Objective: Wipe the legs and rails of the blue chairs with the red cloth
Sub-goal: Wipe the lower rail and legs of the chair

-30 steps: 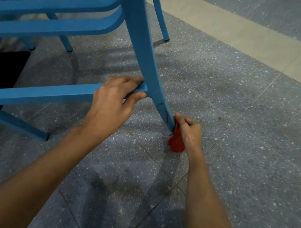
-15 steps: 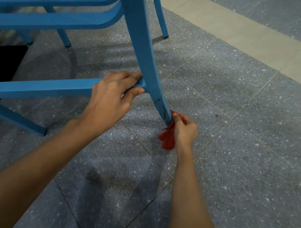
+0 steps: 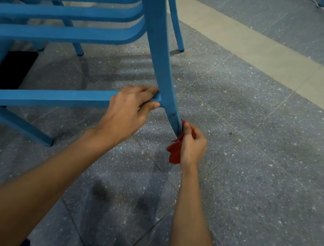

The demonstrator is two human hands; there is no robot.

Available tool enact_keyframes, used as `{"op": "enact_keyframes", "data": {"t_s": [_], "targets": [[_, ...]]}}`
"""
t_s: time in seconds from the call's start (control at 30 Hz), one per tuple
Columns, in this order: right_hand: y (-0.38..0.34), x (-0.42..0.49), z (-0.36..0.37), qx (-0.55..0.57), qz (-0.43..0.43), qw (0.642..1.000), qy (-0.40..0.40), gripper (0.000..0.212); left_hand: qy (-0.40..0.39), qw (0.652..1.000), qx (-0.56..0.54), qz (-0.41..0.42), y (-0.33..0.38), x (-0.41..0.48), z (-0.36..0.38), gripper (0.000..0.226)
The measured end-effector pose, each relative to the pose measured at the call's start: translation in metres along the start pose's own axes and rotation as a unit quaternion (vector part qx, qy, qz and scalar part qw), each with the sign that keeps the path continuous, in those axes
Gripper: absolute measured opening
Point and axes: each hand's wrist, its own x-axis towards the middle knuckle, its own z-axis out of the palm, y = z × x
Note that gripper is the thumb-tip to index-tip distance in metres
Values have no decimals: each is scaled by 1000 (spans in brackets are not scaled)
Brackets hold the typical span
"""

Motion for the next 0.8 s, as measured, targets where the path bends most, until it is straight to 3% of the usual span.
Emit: {"op": "enact_keyframes", "data": {"t_s": [0.1, 0.3, 0.4, 0.57, 0.8], "targets": [[12, -8, -4, 40, 7, 999, 13, 15, -3, 1000, -1, -2, -1, 1, 0, 31], [20, 11, -15, 20, 117, 993, 8, 20, 5, 1000, -2, 3, -1, 0, 2, 31], [-1, 10, -8, 3, 92, 996, -16, 24, 4, 1000, -2, 3, -2, 0, 2, 31], [-6, -8, 0, 60, 23, 998, 1, 10, 6, 1000, 1, 3, -1, 0, 1, 30], [1, 0, -10, 2, 96, 995, 19, 14, 11, 1000, 3, 15, 2, 0, -1, 26]]}}
